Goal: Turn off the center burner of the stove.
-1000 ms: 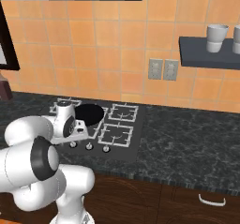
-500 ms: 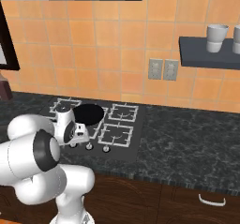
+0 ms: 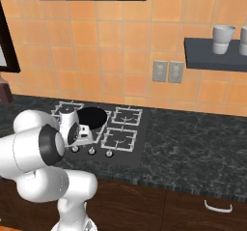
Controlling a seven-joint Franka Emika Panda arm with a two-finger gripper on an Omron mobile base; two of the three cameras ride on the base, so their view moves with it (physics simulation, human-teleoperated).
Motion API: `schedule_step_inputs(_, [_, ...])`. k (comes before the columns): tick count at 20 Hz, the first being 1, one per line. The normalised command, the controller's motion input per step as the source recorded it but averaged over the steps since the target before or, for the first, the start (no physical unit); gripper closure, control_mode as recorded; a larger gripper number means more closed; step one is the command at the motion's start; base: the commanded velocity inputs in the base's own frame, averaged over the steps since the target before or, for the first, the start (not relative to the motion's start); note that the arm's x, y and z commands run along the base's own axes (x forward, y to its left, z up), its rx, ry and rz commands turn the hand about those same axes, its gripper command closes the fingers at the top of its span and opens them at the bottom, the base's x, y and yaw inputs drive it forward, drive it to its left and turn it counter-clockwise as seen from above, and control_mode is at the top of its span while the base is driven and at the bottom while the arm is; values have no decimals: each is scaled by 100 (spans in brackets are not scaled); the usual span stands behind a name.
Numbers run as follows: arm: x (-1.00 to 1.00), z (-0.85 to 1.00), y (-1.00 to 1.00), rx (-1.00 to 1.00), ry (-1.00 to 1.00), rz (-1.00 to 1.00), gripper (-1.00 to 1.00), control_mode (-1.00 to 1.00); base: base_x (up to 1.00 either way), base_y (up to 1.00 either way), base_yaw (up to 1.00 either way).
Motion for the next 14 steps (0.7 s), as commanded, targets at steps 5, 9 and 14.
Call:
schedule_step_inputs(5, [0,0,0,0,0,0,100,-100,0,0,0])
schedule_step_inputs(9, [-3,0,-11,1,0,-10,100,-100,0,0,0])
schedule_step_inputs(14, [-29,0,-36,11,-1,-32,100,-100,0,0,0])
